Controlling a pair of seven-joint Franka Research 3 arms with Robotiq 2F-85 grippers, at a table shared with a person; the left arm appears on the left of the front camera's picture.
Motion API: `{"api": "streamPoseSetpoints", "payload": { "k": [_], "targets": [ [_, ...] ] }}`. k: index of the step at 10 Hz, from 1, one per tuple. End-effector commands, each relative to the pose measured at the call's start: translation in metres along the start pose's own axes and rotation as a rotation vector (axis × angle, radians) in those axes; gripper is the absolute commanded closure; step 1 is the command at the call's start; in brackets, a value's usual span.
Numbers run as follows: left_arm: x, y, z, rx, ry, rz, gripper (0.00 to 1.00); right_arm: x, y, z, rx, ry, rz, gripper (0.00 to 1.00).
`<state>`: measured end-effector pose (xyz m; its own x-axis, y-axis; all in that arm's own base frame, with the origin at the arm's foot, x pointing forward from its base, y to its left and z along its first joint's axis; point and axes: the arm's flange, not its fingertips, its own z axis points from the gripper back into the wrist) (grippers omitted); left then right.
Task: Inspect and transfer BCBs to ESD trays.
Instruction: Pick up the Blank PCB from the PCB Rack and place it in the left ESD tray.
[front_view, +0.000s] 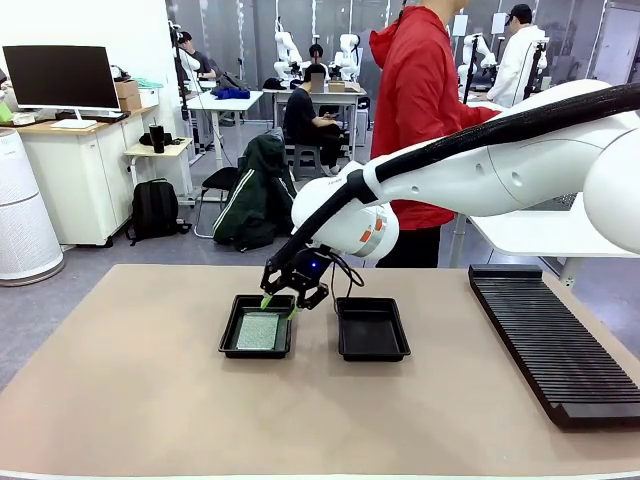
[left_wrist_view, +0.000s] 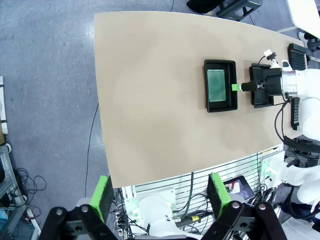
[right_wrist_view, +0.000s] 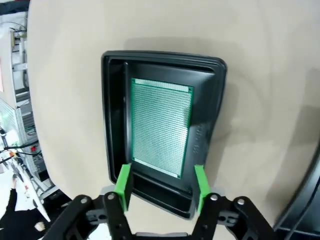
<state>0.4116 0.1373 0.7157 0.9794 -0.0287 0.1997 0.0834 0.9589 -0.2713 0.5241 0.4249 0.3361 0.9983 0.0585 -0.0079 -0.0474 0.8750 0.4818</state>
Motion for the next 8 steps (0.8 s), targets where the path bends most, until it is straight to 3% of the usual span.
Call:
{"api": "streamPoseSetpoints", "payload": {
  "k": [1, 2, 3, 4, 8],
  "targets": [
    [-0.001, 0.001, 0.000, 0.002, 0.002, 0.002, 0.00, -0.001, 0.007, 0.022, -0.102, 0.022, 0.022, 0.39],
    [-0.001, 0.001, 0.000, 0.002, 0.002, 0.002, 0.00, -0.003, 0.005, 0.035, -0.132, 0.022, 0.035, 0.18],
    [-0.001, 0.001, 0.000, 0.002, 0.002, 0.002, 0.00, -0.004, 0.004, 0.048, -0.166, 0.024, 0.051, 0.19],
    [-0.001, 0.001, 0.000, 0.002, 0.002, 0.002, 0.00, -0.005, 0.004, 0.061, -0.193, 0.021, 0.065, 0.00],
    [-0.001, 0.001, 0.000, 0.002, 0.002, 0.002, 0.00, -0.008, 0.012, 0.108, -0.284, 0.032, 0.060, 0.00]
  ]
}}
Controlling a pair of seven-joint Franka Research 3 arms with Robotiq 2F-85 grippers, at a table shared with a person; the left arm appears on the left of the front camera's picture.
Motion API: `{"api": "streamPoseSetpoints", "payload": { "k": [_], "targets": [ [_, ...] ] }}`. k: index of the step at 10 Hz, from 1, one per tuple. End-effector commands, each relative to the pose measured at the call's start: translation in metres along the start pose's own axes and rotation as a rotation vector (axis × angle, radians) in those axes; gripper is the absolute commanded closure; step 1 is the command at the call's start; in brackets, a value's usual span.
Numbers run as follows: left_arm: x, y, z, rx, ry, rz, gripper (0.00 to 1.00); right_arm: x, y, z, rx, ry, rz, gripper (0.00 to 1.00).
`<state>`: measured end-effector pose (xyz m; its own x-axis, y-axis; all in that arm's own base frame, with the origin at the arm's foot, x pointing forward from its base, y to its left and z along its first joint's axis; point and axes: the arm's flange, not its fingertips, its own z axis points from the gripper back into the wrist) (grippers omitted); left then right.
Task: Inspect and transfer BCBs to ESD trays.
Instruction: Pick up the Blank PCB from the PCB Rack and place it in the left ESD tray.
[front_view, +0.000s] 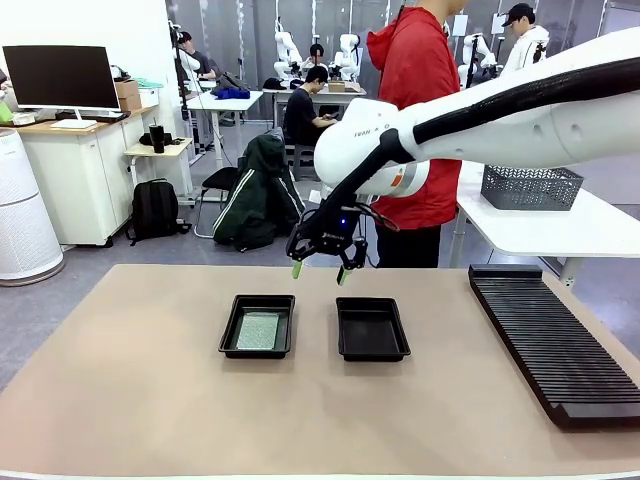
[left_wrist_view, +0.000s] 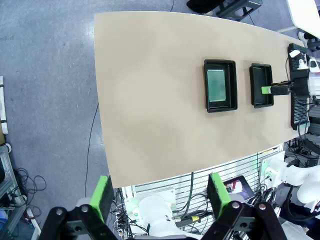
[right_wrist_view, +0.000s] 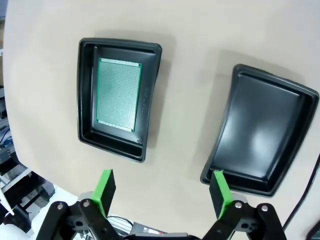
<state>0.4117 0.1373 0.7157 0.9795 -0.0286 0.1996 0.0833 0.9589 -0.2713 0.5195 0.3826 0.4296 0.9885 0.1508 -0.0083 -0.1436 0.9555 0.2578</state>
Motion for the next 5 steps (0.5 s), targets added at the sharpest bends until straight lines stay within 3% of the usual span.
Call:
{"api": "streamPoseSetpoints", "payload": {
  "k": [1, 5],
  "targets": [
    [-0.001, 0.001, 0.000, 0.002, 0.002, 0.002, 0.00, -0.001, 0.001, 0.016, -0.050, 0.002, -0.042, 0.00],
    [-0.001, 0.001, 0.000, 0.002, 0.002, 0.002, 0.00, -0.002, 0.002, 0.022, -0.021, 0.005, -0.030, 0.00]
  ]
}}
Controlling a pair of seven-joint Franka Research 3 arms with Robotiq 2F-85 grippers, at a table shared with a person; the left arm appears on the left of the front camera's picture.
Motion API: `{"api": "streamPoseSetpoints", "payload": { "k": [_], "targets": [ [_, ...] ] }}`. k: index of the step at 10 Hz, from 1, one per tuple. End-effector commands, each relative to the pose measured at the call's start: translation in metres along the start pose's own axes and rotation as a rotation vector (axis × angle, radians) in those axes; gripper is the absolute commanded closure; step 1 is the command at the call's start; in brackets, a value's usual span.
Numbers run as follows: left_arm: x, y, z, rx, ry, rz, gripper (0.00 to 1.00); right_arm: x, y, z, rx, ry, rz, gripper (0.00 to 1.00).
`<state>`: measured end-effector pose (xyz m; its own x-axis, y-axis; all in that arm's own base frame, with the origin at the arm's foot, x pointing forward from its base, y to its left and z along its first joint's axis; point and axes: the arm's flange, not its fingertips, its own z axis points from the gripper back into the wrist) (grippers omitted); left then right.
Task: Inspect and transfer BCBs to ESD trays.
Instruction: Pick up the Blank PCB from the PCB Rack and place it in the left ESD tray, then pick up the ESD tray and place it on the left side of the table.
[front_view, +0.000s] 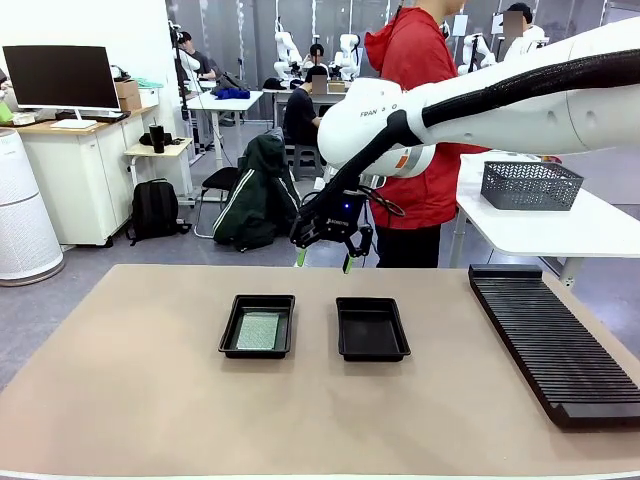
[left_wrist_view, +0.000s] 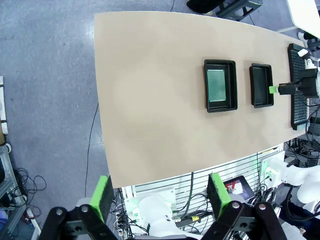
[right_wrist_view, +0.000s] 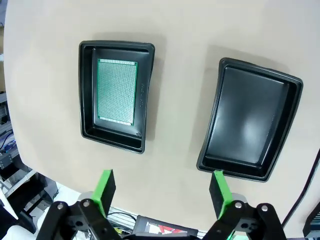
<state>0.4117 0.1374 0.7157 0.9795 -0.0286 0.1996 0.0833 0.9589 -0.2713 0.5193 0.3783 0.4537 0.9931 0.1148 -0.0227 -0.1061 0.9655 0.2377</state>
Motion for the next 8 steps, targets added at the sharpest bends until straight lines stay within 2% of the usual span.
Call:
{"api": "streamPoseSetpoints", "payload": {
  "k": [1, 8],
  "targets": [
    [-0.0006, 0.0008, -0.0004, 0.002, 0.002, 0.002, 0.00, -0.0007, -0.0001, -0.0020, -0.001, 0.000, 0.009, 0.00],
    [-0.0006, 0.0008, -0.0004, 0.002, 0.002, 0.002, 0.00, -0.0007, -0.0001, -0.0020, -0.001, 0.000, 0.009, 0.00]
  ]
}}
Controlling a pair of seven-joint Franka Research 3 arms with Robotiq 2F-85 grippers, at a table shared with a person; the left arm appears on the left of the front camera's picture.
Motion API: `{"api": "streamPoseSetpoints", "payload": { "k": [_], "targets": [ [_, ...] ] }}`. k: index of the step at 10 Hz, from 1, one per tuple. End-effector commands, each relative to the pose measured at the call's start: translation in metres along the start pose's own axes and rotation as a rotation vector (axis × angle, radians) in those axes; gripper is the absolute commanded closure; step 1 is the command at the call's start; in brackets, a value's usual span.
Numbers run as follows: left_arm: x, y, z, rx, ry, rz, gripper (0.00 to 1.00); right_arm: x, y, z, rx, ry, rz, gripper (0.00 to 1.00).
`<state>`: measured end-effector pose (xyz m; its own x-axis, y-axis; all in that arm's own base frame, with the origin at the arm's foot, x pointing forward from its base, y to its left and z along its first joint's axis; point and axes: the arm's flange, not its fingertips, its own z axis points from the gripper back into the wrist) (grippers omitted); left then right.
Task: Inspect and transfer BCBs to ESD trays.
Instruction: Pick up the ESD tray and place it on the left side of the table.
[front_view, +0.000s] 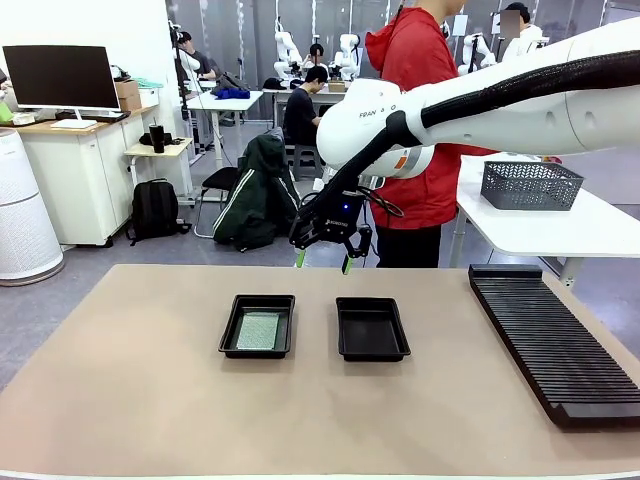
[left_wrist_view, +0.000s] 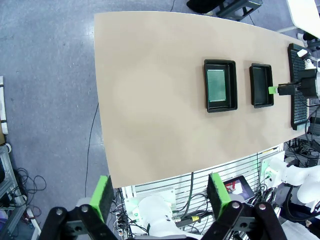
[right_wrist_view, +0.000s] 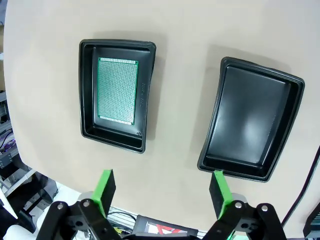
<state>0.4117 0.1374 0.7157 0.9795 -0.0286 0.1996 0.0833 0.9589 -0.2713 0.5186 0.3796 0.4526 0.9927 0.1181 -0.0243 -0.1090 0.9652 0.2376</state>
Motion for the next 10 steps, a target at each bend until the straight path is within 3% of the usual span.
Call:
{"api": "streamPoseSetpoints", "payload": {
  "k": [1, 10],
  "targets": [
    [-0.0006, 0.0008, -0.0004, 0.002, 0.002, 0.002, 0.00, -0.0002, -0.0011, -0.0006, 0.000, -0.002, 0.006, 0.00],
    [-0.0006, 0.0008, -0.0004, 0.002, 0.002, 0.002, 0.00, -0.0002, -0.0011, -0.0006, 0.000, -0.002, 0.006, 0.00]
  ]
}}
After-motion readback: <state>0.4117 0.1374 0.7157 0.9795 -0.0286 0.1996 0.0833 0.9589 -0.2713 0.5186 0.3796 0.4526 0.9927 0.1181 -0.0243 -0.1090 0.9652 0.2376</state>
